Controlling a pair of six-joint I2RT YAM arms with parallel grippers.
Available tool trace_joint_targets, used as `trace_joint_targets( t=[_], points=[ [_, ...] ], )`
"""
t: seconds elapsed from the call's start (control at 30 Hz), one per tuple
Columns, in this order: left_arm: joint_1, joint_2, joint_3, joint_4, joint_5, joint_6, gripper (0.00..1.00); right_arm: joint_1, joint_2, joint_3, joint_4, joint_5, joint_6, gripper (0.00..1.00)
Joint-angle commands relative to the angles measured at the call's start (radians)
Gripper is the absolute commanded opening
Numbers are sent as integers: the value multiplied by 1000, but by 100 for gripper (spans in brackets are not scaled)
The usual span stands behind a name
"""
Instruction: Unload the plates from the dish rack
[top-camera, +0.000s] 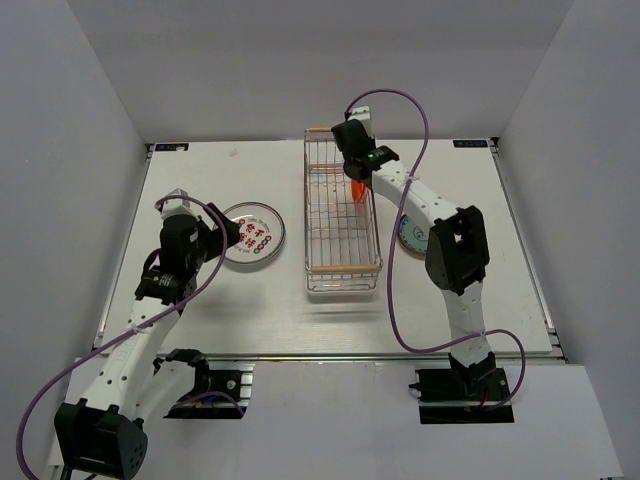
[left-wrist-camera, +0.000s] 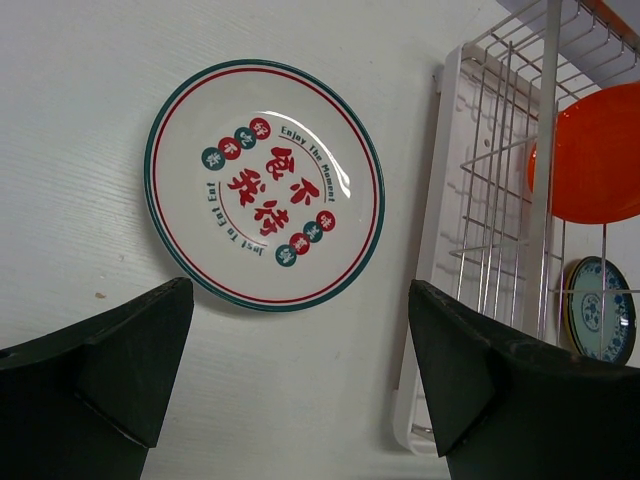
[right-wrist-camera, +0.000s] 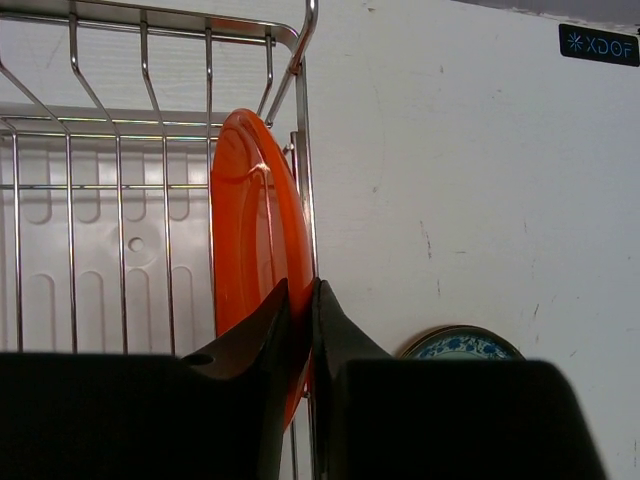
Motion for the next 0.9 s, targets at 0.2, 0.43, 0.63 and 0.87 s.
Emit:
trace_joint_targets(
  t=[0.2,0.43,0.63,0.87],
  points=[
    [-4,-34,-6,-11,-12,-1,98,18,-140,28,73,8,-41,6],
    [-4,-44,-9,-14,-12,-5,98,24,-232,5,113,-44,-50,5],
    [-4,-50,-5,-17,-14,-9,98,13,-342,-45,110,-2,-9,1],
    [-4,-66,6,-22,9,-18,98,-114,-601,-367,226,-38,77,0]
  ],
)
